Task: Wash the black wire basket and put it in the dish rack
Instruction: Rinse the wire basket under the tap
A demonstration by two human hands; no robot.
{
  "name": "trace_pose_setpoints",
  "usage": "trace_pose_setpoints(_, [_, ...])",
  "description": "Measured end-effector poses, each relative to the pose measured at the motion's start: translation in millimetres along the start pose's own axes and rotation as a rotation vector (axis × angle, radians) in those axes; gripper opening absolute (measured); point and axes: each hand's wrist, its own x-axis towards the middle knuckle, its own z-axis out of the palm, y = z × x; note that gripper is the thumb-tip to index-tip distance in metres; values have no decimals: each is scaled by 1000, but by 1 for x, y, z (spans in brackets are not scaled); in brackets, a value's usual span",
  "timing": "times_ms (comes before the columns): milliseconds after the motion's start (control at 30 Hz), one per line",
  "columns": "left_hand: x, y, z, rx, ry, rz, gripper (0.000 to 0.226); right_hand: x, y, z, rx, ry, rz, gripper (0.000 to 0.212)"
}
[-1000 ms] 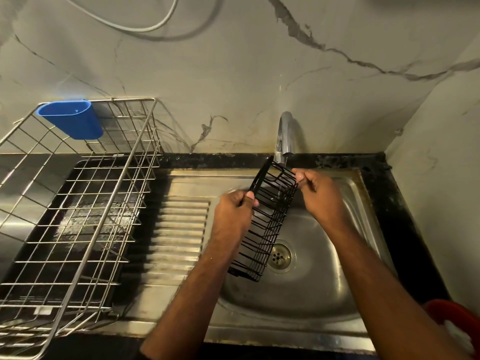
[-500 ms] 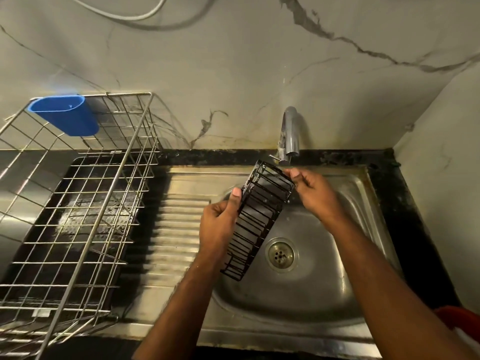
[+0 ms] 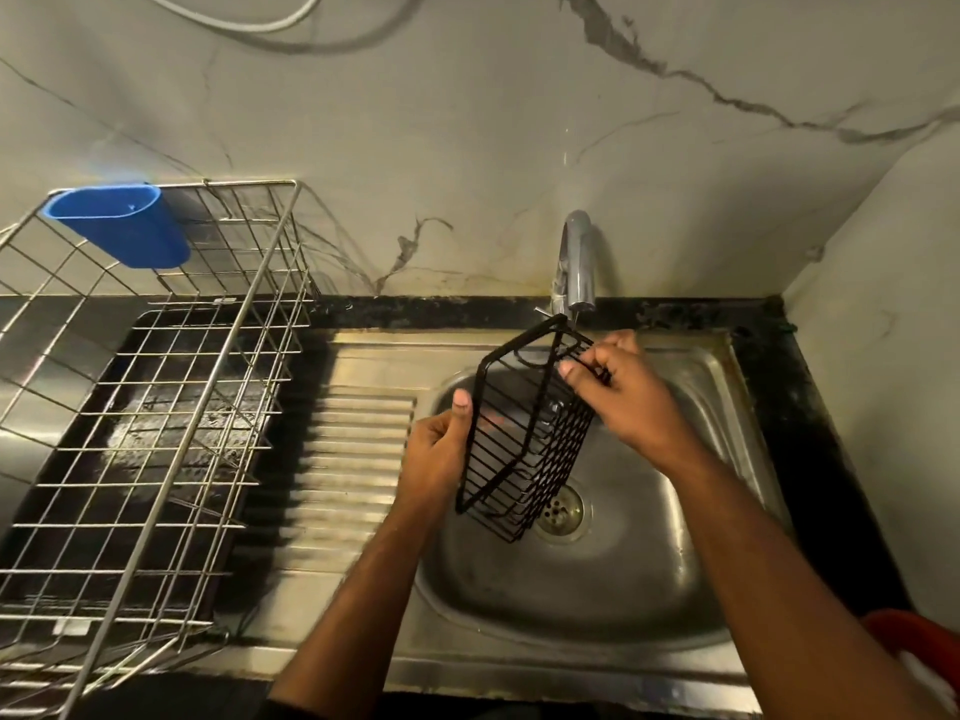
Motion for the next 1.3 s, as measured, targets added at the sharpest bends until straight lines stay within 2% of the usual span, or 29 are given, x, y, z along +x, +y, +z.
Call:
trace_pose_setpoints(100, [1, 9, 16, -84, -5, 6, 62, -6, -1, 2, -154, -10, -46, 27])
trace_pose_setpoints(233, [7, 31, 26, -168, 7, -6, 56, -13, -6, -1, -210, -22, -120, 27])
trace_pose_setpoints(300, [12, 39, 25, -143, -30, -18, 55, -15, -6, -2, -217, -66, -173, 27])
trace_pose_setpoints(400, [14, 45, 34, -58, -82, -56, 39, -16, -2, -3, -217, -98, -204, 28])
trace_pose_setpoints(467, [13, 43, 40, -55, -94, -57, 32, -18, 1, -2, -202, -86, -194, 26])
trace_pose_setpoints(633, [7, 46, 42, -83, -67, -104, 30, -20, 4, -3, -105, -25, -183, 26])
trace_pose_setpoints(767, [4, 46, 45, -115, -36, -129, 32, -18, -11, -6, -115, 123, -198, 33])
trace_pose_setpoints(833, [5, 45, 45, -117, -22, -140, 33, -18, -23, -2, -209, 22, -226, 47])
trace_pose_setpoints(933, [6, 47, 41, -130, -10, -129, 33, -23, -31, 17, -595, -301, -386, 63])
trace_pose_setpoints(967, [6, 48, 41, -141, -3, -129, 33, -22, -30, 20, -674, -356, -412, 63])
trace_pose_setpoints(1033, [4, 48, 40, -167, 20, -140, 34, -8, -24, 15, -692, -369, -357, 60])
trace_pose_setpoints(1167, [-1, 44, 42, -209, 34, -130, 35, 27, -14, -6, -608, -274, -34, 63])
trace_pose_setpoints(1200, [-2, 43, 42, -236, 34, -125, 34, 24, -19, -1, -647, -289, -71, 65])
trace_pose_setpoints(1300, [3, 42, 39, -368, 40, -109, 31, -8, -42, 29, -778, -391, -413, 62])
